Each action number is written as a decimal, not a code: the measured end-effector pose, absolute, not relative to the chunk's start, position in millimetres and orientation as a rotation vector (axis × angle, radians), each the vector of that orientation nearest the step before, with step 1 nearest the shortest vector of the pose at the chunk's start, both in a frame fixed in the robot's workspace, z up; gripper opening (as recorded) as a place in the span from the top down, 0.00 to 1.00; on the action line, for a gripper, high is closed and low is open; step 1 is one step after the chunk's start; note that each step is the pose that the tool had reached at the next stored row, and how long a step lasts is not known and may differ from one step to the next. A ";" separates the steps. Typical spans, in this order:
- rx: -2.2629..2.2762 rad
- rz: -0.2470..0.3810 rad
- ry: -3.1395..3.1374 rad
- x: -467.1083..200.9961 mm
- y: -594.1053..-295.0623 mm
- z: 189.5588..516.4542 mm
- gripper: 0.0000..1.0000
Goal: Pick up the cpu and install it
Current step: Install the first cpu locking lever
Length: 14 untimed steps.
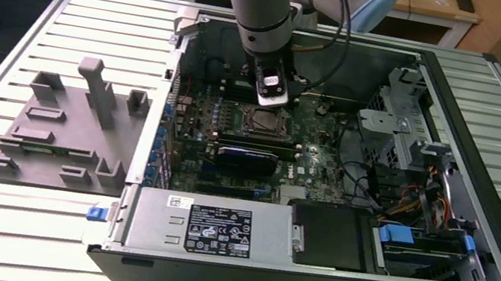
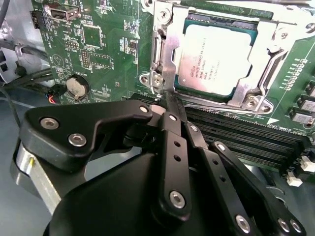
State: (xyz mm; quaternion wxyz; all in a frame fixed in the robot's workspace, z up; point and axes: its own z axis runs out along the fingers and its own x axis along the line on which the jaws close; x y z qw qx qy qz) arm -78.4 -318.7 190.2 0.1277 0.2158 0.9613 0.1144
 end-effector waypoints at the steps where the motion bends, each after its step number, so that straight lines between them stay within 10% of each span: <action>1: 0.628 0.333 2.797 -78.4 -318.7 190.3 0.89; 14: 0.631 0.339 2.796 -80.6 -317.6 195.9 0.89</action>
